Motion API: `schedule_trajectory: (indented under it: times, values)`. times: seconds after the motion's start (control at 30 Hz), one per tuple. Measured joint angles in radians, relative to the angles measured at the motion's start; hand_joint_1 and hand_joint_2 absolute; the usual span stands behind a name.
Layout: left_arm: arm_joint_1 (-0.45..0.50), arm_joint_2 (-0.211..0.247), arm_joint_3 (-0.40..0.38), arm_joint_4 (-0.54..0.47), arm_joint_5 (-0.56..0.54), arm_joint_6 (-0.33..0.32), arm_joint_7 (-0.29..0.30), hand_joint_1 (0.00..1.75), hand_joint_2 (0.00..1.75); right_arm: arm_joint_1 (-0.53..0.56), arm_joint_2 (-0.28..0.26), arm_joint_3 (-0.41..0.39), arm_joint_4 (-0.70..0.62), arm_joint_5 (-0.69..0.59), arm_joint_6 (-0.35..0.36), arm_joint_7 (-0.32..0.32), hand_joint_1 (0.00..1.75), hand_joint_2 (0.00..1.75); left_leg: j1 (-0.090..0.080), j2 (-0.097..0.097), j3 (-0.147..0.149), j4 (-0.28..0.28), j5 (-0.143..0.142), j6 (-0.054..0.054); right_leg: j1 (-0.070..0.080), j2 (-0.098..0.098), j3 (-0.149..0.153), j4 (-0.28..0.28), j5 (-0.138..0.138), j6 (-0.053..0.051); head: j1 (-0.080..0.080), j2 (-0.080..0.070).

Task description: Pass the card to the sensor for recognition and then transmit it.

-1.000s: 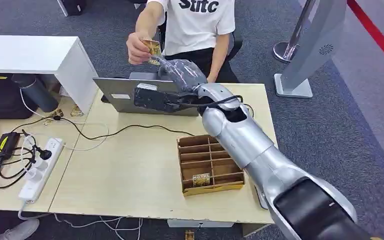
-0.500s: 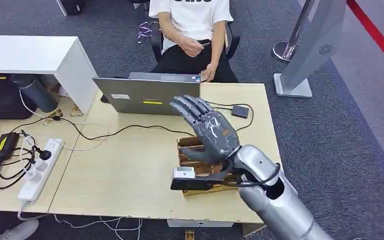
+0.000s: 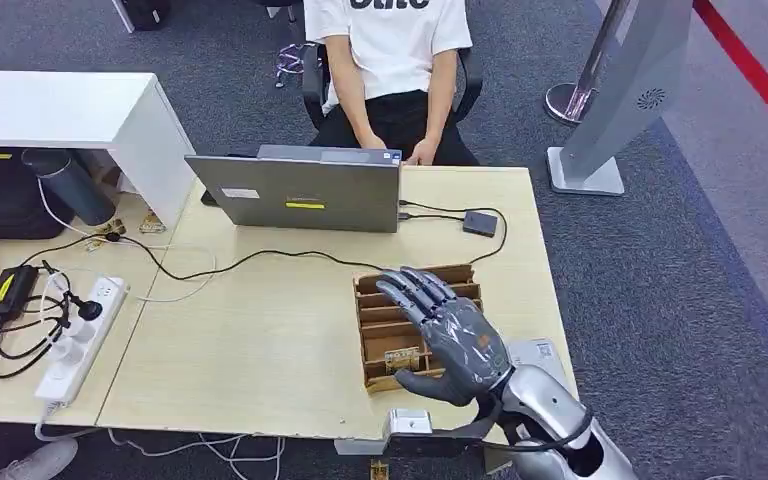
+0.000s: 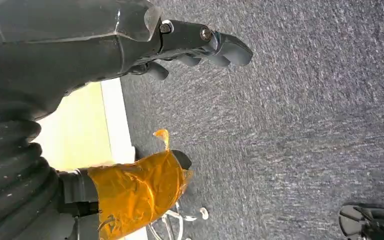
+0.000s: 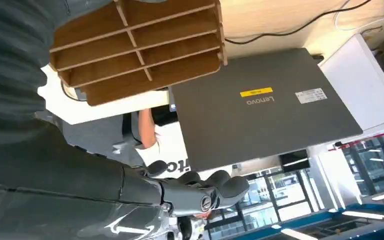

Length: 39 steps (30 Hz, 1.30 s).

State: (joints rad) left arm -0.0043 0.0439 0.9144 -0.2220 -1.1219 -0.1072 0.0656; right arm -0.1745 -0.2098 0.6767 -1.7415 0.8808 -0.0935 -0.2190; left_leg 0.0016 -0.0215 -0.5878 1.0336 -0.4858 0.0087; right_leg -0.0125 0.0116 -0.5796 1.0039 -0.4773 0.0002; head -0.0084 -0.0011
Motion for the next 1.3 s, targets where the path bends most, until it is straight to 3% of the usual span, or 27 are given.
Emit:
schedule_trajectory:
  times: [0.27,0.33,0.37,0.8,1.3]
  values:
    - [0.000,-0.001,0.008,0.000,0.000,0.002,0.000,0.00,1.75,0.027,-0.006,-0.014,-0.024,-0.017,-0.010,-0.010,0.00,1.75,0.000,0.000,0.000,0.000,0.000,0.000,0.000,0.000,0.000,0.000,0.000,0.000,0.000,0.000]
    - [0.002,-0.015,0.035,-0.003,-0.017,0.003,-0.005,0.00,1.75,0.168,0.002,-0.131,-0.132,-0.129,-0.094,-0.122,0.00,1.75,0.000,-0.001,0.000,0.000,-0.001,0.001,0.000,-0.001,0.001,0.000,-0.001,0.001,0.000,0.000]
    - [0.002,-0.017,0.039,-0.005,-0.019,0.004,-0.005,0.00,1.75,0.181,0.004,-0.148,-0.143,-0.128,-0.095,-0.126,0.00,1.75,0.000,0.000,0.000,0.000,-0.001,0.001,0.000,0.000,0.001,0.000,-0.001,0.001,0.000,0.000]
    - [0.002,-0.034,0.080,-0.014,-0.039,-0.019,0.007,0.00,1.75,0.241,0.038,-0.264,-0.198,-0.155,-0.066,-0.151,0.00,1.75,0.000,0.000,0.001,0.000,-0.001,0.001,0.000,-0.001,0.001,0.000,-0.001,0.001,0.000,0.000]
    - [0.001,-0.044,0.097,-0.014,-0.047,-0.030,0.001,0.00,1.75,0.250,0.049,-0.286,-0.206,-0.158,-0.063,-0.154,0.00,1.75,0.000,0.000,0.001,0.000,-0.001,0.001,0.000,-0.001,0.001,0.000,-0.001,0.001,0.000,0.000]
